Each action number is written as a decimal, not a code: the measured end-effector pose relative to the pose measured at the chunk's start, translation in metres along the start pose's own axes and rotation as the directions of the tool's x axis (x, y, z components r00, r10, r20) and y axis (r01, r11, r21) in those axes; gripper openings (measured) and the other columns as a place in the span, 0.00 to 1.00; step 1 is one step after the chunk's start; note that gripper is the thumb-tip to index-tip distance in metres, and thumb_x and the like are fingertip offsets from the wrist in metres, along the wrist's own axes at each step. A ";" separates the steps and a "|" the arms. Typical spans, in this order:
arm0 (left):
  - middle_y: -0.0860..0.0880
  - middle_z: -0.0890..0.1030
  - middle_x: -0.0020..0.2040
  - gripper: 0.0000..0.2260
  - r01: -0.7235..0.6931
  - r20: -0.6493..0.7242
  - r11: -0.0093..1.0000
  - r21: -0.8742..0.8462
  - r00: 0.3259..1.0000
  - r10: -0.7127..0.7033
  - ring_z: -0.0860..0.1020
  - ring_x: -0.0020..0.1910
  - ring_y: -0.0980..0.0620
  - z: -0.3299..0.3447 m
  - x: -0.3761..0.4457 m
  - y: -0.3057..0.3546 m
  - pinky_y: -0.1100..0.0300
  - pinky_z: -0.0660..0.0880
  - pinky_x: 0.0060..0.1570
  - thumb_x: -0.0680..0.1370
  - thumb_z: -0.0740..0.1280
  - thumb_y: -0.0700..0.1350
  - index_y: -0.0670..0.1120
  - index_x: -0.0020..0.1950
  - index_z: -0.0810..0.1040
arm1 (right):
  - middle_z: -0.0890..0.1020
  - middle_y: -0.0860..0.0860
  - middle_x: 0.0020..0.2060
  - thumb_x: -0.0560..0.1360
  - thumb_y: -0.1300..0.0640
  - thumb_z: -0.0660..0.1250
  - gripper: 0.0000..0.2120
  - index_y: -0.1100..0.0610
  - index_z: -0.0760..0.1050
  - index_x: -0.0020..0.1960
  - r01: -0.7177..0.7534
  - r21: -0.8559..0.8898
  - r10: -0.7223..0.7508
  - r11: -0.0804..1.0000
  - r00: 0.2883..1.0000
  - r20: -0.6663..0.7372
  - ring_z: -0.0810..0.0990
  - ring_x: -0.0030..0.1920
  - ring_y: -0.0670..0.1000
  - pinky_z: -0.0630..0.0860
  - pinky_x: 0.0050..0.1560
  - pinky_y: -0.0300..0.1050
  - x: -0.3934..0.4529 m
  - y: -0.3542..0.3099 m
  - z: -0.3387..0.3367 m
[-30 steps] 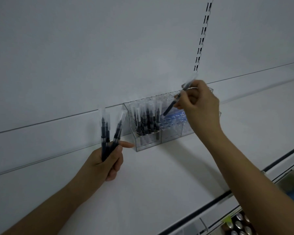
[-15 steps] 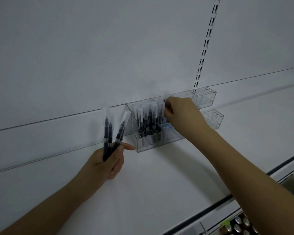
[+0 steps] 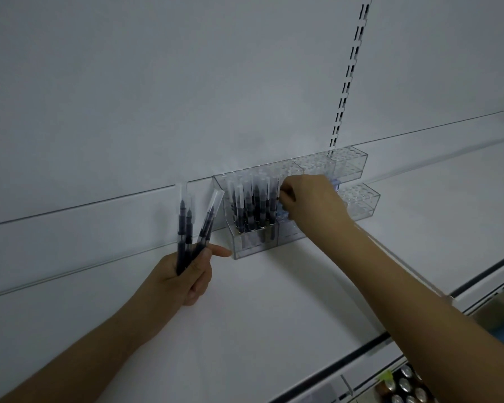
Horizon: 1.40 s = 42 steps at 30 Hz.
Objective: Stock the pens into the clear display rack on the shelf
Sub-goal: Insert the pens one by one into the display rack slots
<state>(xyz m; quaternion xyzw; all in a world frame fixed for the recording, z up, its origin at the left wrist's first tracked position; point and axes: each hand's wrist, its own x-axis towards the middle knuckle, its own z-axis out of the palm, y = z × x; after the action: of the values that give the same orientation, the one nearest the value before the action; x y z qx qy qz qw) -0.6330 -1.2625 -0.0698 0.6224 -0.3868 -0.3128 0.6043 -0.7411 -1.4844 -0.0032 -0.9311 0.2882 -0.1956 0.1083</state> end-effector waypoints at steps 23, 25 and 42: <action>0.48 0.76 0.28 0.24 0.068 0.131 0.981 0.183 0.987 -0.093 0.69 0.25 0.56 0.005 -0.007 0.008 0.66 0.66 0.28 0.79 0.57 0.60 0.43 0.37 0.77 | 0.78 0.48 0.31 0.74 0.59 0.73 0.05 0.54 0.78 0.42 0.052 0.850 -0.027 0.525 0.999 -0.045 0.75 0.31 0.51 0.77 0.35 0.44 -0.067 -0.045 0.020; 0.48 0.77 0.29 0.24 0.034 0.133 0.988 0.148 0.990 -0.054 0.70 0.24 0.57 0.006 -0.007 0.010 0.67 0.66 0.27 0.76 0.59 0.65 0.45 0.42 0.80 | 0.79 0.51 0.32 0.74 0.59 0.72 0.07 0.53 0.75 0.41 0.089 0.855 0.049 0.512 0.990 -0.133 0.79 0.33 0.56 0.77 0.35 0.50 -0.067 -0.040 0.012; 0.43 0.63 0.29 0.14 0.028 0.032 0.999 0.033 0.999 -0.029 0.60 0.25 0.52 0.005 -0.002 0.007 0.62 0.58 0.23 0.78 0.58 0.50 0.48 0.46 0.83 | 0.85 0.49 0.41 0.79 0.60 0.66 0.02 0.56 0.73 0.49 0.036 0.652 0.168 0.757 0.954 -0.248 0.84 0.38 0.43 0.80 0.44 0.37 -0.022 0.009 -0.025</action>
<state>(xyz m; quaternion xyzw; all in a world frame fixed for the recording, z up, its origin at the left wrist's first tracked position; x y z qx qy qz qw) -0.6394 -1.2632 -0.0630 0.6325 -0.3926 -0.3250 0.5832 -0.7731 -1.4808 0.0096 -0.7853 0.2482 -0.4144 0.3874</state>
